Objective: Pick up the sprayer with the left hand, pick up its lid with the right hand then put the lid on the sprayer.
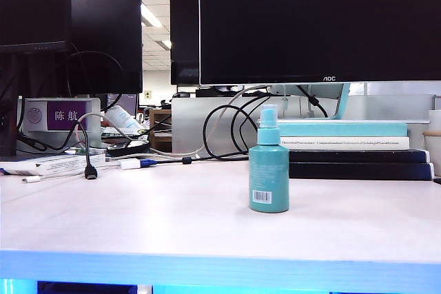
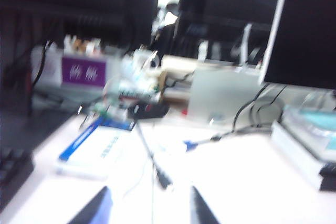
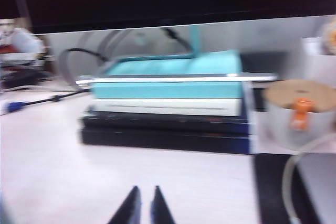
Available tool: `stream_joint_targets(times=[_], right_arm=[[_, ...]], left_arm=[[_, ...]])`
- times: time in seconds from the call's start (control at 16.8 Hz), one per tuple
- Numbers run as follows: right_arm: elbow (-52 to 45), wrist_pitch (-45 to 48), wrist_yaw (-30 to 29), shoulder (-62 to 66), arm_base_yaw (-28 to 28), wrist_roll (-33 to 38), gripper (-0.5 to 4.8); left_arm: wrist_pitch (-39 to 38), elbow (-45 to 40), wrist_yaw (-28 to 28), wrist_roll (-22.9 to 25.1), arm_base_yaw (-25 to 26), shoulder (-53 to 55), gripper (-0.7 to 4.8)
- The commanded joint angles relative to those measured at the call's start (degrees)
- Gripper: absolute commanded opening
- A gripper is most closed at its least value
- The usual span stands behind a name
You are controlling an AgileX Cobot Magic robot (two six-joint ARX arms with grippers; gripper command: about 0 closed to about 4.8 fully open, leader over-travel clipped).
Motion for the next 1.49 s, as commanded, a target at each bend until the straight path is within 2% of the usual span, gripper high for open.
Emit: stream_joint_targets(times=[0.06, 0.12, 0.18, 0.36, 0.59, 0.77, 1.07, 1.25, 1.49], right_arm=[[-0.33, 0.74, 0.33, -0.04, -0.02, 0.37, -0.01], [-0.31, 0.85, -0.13, -0.33, -0.02, 4.35, -0.01], [0.48, 0.15, -4.28, -3.37, 0.0, 4.2, -0.01], [1.88, -5.11, -4.33, -5.53, -0.09, 2.21, -0.01], [2.62, -10.4, -4.39, -5.51, 0.07, 1.57, -0.01], [2.6, -10.34, -4.39, -5.53, 0.04, 1.57, -0.01], [1.97, -13.09, -4.72, -5.53, 0.04, 3.17, -0.01], [1.97, -13.14, -4.37, -5.53, 0.04, 3.08, -0.01], [1.97, -15.08, -4.39, -5.53, 0.04, 3.08, 0.0]], left_arm=[[-6.4, 0.13, -7.72, 1.22, -3.5, -2.01, 2.05], [-8.07, 0.13, -10.21, 3.61, -8.55, -4.33, 2.05], [-10.23, 0.2, -9.18, 4.39, -11.65, -5.29, 2.05], [-13.0, 0.28, -10.05, 6.67, -15.04, -7.1, 1.99], [-21.79, 0.13, -18.53, 7.87, -19.8, -8.81, 1.89], [-19.3, -2.84, -18.01, 6.4, -19.87, -9.84, 1.87], [-19.54, -3.89, -18.1, 6.56, -19.85, -12.11, 1.87], [-19.19, -3.89, -19.41, 5.07, -19.85, -12.39, 1.84], [-24.59, -3.89, -19.37, 5.05, -19.87, -12.39, 1.81]])
